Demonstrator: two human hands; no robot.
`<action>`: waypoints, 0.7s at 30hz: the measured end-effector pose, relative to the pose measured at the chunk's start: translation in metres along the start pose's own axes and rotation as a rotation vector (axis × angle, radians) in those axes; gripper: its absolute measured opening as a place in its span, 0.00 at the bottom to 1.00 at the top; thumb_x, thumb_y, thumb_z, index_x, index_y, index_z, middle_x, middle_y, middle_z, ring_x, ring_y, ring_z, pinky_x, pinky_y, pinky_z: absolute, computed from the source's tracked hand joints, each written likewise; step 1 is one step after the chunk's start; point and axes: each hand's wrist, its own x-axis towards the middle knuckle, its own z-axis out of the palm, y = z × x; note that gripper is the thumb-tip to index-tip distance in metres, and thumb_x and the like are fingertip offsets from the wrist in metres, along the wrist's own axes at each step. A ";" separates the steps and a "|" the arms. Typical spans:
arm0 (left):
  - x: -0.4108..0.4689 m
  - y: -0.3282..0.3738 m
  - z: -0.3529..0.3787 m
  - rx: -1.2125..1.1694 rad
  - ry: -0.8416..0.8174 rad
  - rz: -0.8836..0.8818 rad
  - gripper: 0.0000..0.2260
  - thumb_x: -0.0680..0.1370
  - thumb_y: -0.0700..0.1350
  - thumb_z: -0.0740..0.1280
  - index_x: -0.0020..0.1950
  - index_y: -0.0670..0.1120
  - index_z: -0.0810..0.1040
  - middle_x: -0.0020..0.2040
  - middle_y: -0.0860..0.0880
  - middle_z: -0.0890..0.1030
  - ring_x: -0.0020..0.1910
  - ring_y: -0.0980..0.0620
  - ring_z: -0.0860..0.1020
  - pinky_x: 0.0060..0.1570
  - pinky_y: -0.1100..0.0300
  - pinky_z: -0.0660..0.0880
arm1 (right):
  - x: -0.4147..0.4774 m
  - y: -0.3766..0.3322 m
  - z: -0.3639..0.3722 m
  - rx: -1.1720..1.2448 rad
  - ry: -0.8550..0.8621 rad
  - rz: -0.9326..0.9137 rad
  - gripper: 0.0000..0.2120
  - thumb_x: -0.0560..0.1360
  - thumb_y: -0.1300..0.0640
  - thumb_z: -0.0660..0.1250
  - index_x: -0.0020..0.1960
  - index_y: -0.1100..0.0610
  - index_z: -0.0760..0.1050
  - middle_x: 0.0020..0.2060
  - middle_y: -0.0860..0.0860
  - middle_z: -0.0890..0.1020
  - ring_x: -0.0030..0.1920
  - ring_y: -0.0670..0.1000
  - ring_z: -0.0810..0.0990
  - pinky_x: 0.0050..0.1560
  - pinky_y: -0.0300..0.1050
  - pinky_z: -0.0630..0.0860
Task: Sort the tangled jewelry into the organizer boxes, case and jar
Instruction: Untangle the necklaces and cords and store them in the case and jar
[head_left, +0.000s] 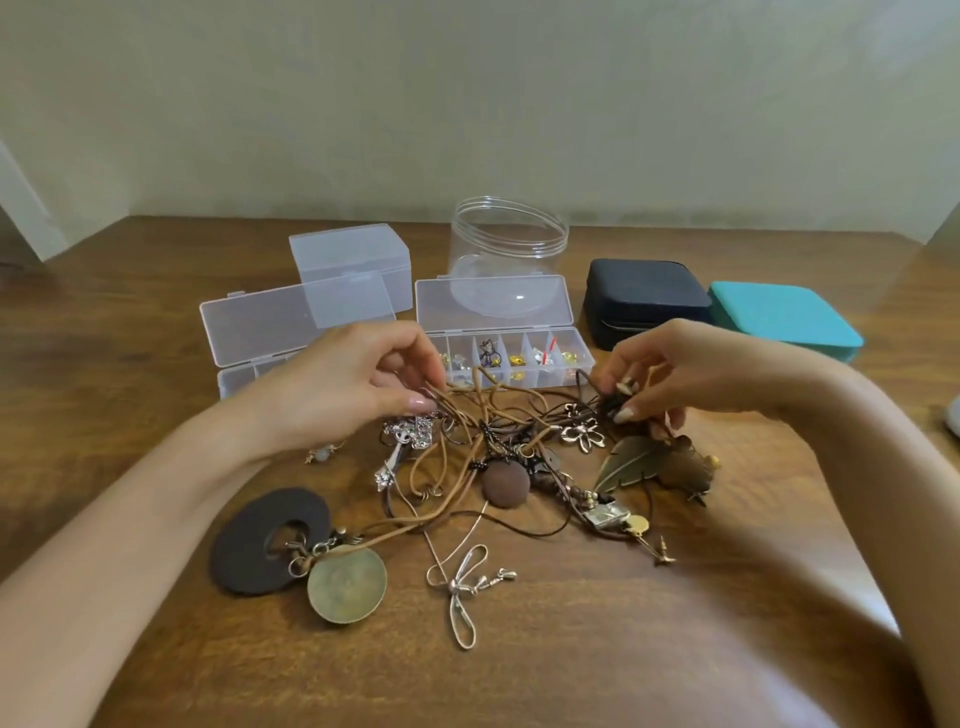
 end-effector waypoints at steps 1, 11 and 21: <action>0.000 0.000 0.000 -0.034 0.004 -0.019 0.08 0.73 0.37 0.70 0.47 0.48 0.77 0.42 0.50 0.83 0.39 0.57 0.82 0.43 0.65 0.77 | 0.000 0.000 0.000 -0.019 0.010 0.003 0.09 0.73 0.62 0.71 0.47 0.49 0.78 0.41 0.50 0.80 0.36 0.46 0.80 0.31 0.31 0.72; -0.001 0.007 0.003 -0.261 0.042 -0.004 0.11 0.66 0.39 0.74 0.46 0.44 0.78 0.38 0.49 0.84 0.38 0.53 0.83 0.40 0.67 0.78 | -0.007 -0.051 0.048 0.244 0.298 -0.396 0.23 0.64 0.44 0.74 0.57 0.47 0.73 0.46 0.44 0.82 0.40 0.40 0.78 0.39 0.33 0.74; 0.002 0.002 0.000 -0.208 0.083 0.002 0.18 0.60 0.48 0.74 0.48 0.48 0.77 0.38 0.49 0.83 0.37 0.53 0.83 0.42 0.63 0.79 | 0.003 -0.043 0.055 0.495 0.195 -0.333 0.13 0.70 0.63 0.73 0.53 0.53 0.79 0.37 0.50 0.85 0.38 0.44 0.83 0.40 0.33 0.75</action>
